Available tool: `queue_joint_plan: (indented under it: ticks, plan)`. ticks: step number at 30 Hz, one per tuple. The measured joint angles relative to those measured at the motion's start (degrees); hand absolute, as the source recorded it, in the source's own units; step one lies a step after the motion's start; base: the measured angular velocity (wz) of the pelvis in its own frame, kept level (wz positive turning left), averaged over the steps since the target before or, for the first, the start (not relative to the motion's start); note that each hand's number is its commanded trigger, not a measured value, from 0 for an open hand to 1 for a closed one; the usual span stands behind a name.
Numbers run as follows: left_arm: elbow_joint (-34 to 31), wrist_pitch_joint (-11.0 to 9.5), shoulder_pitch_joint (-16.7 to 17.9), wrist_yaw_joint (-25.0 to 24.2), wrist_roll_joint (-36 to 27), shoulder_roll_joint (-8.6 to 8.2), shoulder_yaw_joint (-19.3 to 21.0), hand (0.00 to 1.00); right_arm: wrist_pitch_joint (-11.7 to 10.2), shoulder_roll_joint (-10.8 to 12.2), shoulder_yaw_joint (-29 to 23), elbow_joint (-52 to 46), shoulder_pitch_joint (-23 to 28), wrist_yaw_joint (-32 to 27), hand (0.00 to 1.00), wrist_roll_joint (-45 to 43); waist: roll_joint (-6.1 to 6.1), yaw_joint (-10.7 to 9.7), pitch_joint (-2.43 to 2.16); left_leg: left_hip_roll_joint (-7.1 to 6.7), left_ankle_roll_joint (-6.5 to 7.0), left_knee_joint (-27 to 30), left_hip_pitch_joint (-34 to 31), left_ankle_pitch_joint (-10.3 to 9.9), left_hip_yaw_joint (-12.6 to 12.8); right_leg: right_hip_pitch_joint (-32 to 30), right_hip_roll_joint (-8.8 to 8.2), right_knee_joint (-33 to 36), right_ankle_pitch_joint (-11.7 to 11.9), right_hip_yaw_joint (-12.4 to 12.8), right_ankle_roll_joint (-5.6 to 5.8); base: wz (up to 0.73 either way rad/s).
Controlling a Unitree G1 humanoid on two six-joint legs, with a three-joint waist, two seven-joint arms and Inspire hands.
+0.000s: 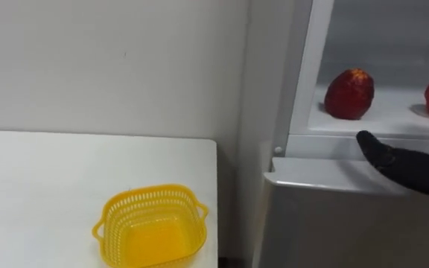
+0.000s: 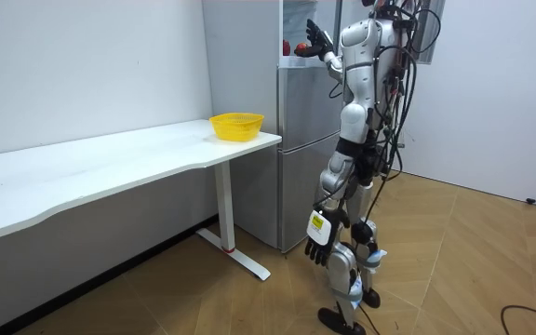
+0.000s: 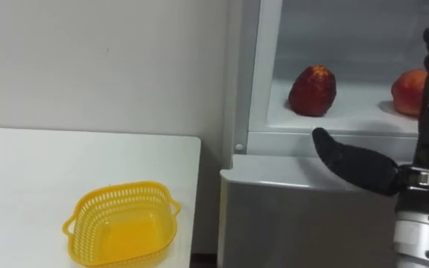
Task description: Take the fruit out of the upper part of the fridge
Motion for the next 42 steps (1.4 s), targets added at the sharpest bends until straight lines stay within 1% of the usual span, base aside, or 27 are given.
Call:
queue_joint_plan:
  ticks: [1,4,6,8,11,12,15,17,21,25,27,29,31,35,41,42]
  plan:
    - [0.0,0.0,-0.1,-0.1,0.3,0.03,0.0,0.00,0.0,-0.6,0.0,0.7,-1.0,0.1,0.00,-0.1,-0.06,0.0,-0.03,-0.05,0.00,0.1,-0.1,0.0,-0.2,0.0,-0.11,0.0,0.0,-0.5,0.01,0.15]
    - [0.0,0.3,-0.1,-0.2,0.5,0.01,0.0,0.00,0.3,-1.4,0.0,4.0,-4.0,0.2,0.00,-0.6,-0.19,0.1,-0.03,-0.10,0.01,0.4,-0.1,0.0,-0.4,0.2,-0.16,0.0,0.0,-0.7,0.02,0.05]
    - [-0.1,0.5,-0.1,-0.2,0.5,0.01,0.1,0.00,1.2,-1.7,0.0,4.2,-4.5,0.2,0.00,-0.6,-0.21,0.3,-0.05,-0.10,0.01,0.4,-0.2,0.0,-0.6,0.2,-0.17,0.0,0.0,-0.8,0.02,0.05]
    - [-0.1,0.7,-0.1,-0.2,0.5,0.01,0.1,0.00,1.2,-1.8,-0.1,4.3,-4.6,0.2,0.00,-0.6,-0.20,0.3,-0.05,-0.09,0.01,0.5,-0.2,0.0,-0.7,0.3,-0.17,0.0,0.0,-1.1,0.02,0.04]
    - [-0.1,0.9,-0.1,-0.1,0.5,0.01,0.1,0.00,1.3,-2.0,-0.2,8.0,-7.0,0.1,0.00,0.4,-0.26,0.3,-0.06,-0.10,0.00,0.6,-0.2,0.0,-0.8,0.4,-0.17,0.0,0.0,-1.1,0.02,0.00]
    - [-0.1,1.0,-0.1,0.0,0.4,0.02,0.1,0.00,1.8,-2.2,-0.2,9.6,-8.1,0.1,0.00,0.7,-0.30,0.3,-0.08,-0.11,0.00,0.6,-0.2,0.0,-0.8,0.4,-0.18,0.1,0.0,-1.1,0.02,0.00]
    - [-0.1,1.1,-0.2,0.3,0.4,0.02,0.1,0.00,2.7,-2.3,-0.2,11.5,-9.1,0.1,0.00,1.2,-0.35,1.0,-0.12,-0.11,0.00,0.6,-0.1,0.0,-0.8,0.6,-0.17,0.1,0.0,-1.1,0.02,0.00]
    - [0.0,1.2,-0.2,0.3,0.4,0.02,0.1,0.00,2.7,-2.4,-0.2,12.4,-9.6,0.2,0.00,1.6,-0.39,1.2,-0.14,-0.13,0.00,0.7,-0.1,0.0,-1.0,0.6,-0.18,0.1,0.0,-1.2,0.01,0.02]
    - [-0.1,1.3,-0.2,0.0,0.5,0.17,1.3,0.00,3.7,-3.1,-0.3,14.0,-10.5,0.2,0.00,1.7,-0.54,1.5,-0.19,-0.23,-0.02,0.8,-0.3,0.0,-1.7,0.7,-0.21,0.0,0.0,-1.7,0.01,0.08]
    - [-0.2,1.7,-0.1,-0.4,0.5,0.25,1.3,0.00,3.8,-4.2,-0.3,17.7,-12.5,0.4,0.00,1.9,-0.76,1.6,-0.13,-0.24,-0.05,0.8,-0.2,0.1,-2.0,0.9,-0.25,0.0,0.0,-2.2,0.02,0.04]
    - [-0.4,1.9,0.0,-1.1,0.4,0.30,1.3,0.00,3.8,-4.7,-0.3,18.1,-12.7,1.1,0.00,2.2,-0.90,1.7,-0.10,-0.23,-0.06,0.9,-0.2,0.1,-2.0,0.9,-0.24,0.0,0.0,-2.2,0.02,0.00]
    - [-0.4,2.1,0.0,-1.5,0.4,0.42,1.3,0.00,3.8,-5.1,-0.3,18.7,-12.8,2.0,0.00,2.6,-1.12,1.7,-0.12,-0.23,-0.07,0.9,-0.2,0.1,-2.2,1.0,-0.25,0.0,0.0,-2.4,0.02,0.02]
    - [-1.0,2.2,0.1,-1.9,0.4,0.77,1.3,0.00,3.8,-5.8,-0.3,20.2,-12.9,3.1,0.00,4.2,-1.51,1.6,-0.28,-0.24,-0.08,1.0,-0.2,0.1,-2.3,1.1,-0.30,0.0,0.0,-2.6,0.02,0.04]
    - [-1.8,2.2,0.0,-2.3,0.5,1.33,1.3,0.00,3.9,-6.7,-0.3,22.7,-13.7,5.2,0.00,7.5,-1.66,1.5,-0.32,-0.39,-0.08,1.1,-0.2,0.1,-2.8,1.5,-0.60,0.0,0.0,-3.2,0.02,0.06]
    - [-3.1,2.2,0.0,-2.8,0.5,1.58,1.3,0.00,3.9,-7.5,-0.2,23.1,-15.1,7.2,0.00,9.5,-1.69,1.5,-0.11,-0.42,-0.07,1.8,-0.4,0.1,-3.2,1.6,-0.76,0.1,0.0,-3.8,0.03,0.03]
    - [-3.3,2.1,0.1,-2.9,0.5,1.58,1.2,0.00,3.9,-8.0,0.0,23.2,-15.2,7.3,0.00,9.8,-1.77,1.7,0.02,-0.42,-0.07,1.9,-0.5,0.1,-3.2,1.6,-0.76,0.2,0.0,-3.8,0.03,0.00]
